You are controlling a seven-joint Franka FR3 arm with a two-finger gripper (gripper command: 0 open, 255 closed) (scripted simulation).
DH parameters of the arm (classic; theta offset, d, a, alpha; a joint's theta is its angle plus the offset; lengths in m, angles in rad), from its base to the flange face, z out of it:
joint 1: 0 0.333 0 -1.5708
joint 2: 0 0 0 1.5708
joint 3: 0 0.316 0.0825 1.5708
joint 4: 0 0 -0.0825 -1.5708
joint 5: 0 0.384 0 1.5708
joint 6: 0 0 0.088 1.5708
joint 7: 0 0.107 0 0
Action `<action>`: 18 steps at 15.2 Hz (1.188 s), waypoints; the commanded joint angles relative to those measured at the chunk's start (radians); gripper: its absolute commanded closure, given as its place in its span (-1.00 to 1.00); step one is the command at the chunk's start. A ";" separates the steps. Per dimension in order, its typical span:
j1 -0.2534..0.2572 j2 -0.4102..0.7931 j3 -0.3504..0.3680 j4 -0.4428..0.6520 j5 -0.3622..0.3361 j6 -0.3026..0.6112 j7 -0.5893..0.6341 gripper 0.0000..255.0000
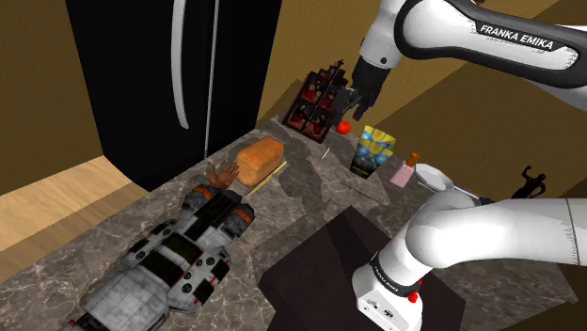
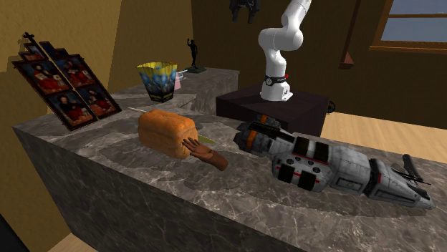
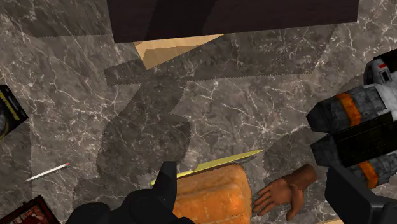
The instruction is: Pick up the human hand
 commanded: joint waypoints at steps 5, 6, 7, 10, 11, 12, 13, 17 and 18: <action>-0.007 0.123 0.073 0.005 0.012 0.099 0.107 -1.00; -0.010 0.157 0.090 0.011 0.012 0.123 0.134 -1.00; -0.013 0.192 0.107 0.018 0.011 0.146 0.161 -1.00; -0.024 0.304 0.157 0.048 0.000 0.210 0.245 -1.00; -0.028 0.343 0.173 0.061 -0.007 0.229 0.274 -1.00; -0.033 0.383 0.189 0.076 -0.015 0.248 0.304 -1.00; -0.038 0.424 0.204 0.093 -0.025 0.265 0.334 -1.00; -0.054 0.593 0.256 0.173 -0.081 0.319 0.458 -1.00; -0.057 0.637 0.266 0.197 -0.099 0.329 0.490 -1.00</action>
